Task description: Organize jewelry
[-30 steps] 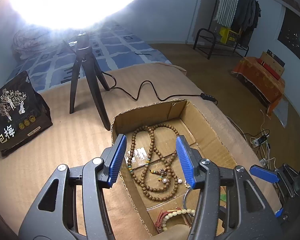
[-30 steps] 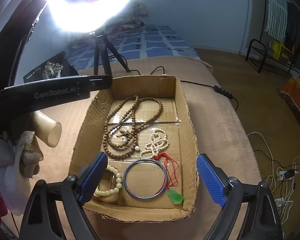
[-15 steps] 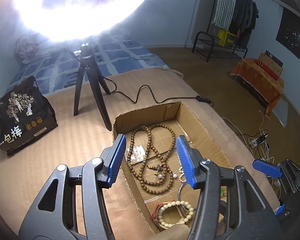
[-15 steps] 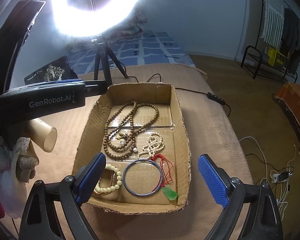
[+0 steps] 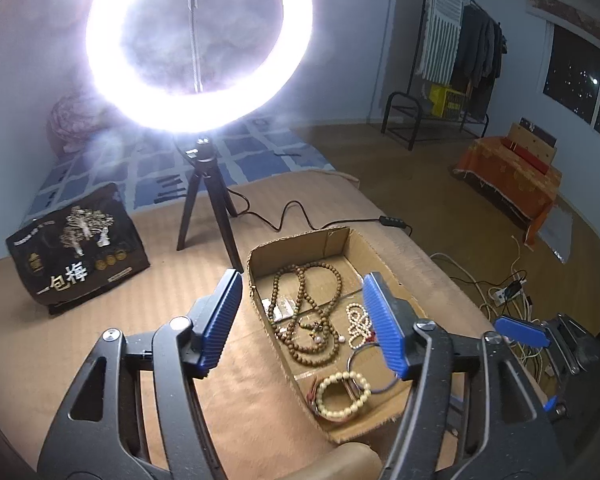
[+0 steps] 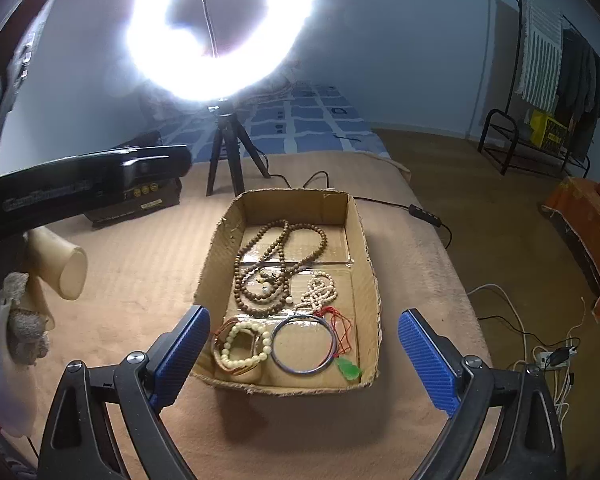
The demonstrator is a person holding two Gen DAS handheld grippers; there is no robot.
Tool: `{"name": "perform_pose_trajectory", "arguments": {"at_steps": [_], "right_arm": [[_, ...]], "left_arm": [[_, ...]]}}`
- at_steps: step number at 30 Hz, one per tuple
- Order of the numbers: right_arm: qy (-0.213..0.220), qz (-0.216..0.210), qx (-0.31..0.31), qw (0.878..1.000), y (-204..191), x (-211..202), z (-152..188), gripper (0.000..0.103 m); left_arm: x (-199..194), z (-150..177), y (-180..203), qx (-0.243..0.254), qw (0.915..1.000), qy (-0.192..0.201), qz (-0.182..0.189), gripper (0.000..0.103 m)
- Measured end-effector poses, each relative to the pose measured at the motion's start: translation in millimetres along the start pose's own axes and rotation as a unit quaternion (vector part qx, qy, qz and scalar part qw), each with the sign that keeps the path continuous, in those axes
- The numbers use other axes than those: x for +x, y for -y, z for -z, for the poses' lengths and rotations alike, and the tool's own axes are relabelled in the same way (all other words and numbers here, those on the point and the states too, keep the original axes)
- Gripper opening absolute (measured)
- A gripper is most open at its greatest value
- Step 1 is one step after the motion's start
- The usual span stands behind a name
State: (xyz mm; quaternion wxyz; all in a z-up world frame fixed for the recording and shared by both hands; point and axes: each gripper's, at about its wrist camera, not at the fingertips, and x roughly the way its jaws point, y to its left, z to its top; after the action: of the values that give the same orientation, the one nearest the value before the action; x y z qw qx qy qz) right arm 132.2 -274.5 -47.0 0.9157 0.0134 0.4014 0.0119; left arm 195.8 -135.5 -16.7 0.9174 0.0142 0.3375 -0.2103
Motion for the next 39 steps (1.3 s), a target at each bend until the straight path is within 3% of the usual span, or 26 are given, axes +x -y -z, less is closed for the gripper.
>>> {"name": "perform_pose_trajectory", "arguments": {"at_steps": [6,20,28,32,39], "right_arm": [[0.01,-0.002,0.0,1.0,-7,-19,5,0.103],[0.047,0.016,-0.011,0.999,-16,-62,16,0.103],[0.081,0.026,-0.021,0.996,-23,-80,19,0.103],[0.096,0.031,-0.023,0.995,-26,-86,18,0.103],[0.106,0.036,-0.025,0.993,-28,-88,17,0.103]], "left_arm": [[-40,15,-4,-0.001,0.9999,0.011,0.002,0.072],[-113,61,-8,0.0,0.9996,0.026,-0.011,0.082],[-131,84,1,0.015,0.9993,0.026,-0.02,0.083],[-135,90,6,0.021,0.9991,0.029,-0.022,0.1],[-139,96,12,0.038,0.9976,0.039,-0.042,0.101]]}}
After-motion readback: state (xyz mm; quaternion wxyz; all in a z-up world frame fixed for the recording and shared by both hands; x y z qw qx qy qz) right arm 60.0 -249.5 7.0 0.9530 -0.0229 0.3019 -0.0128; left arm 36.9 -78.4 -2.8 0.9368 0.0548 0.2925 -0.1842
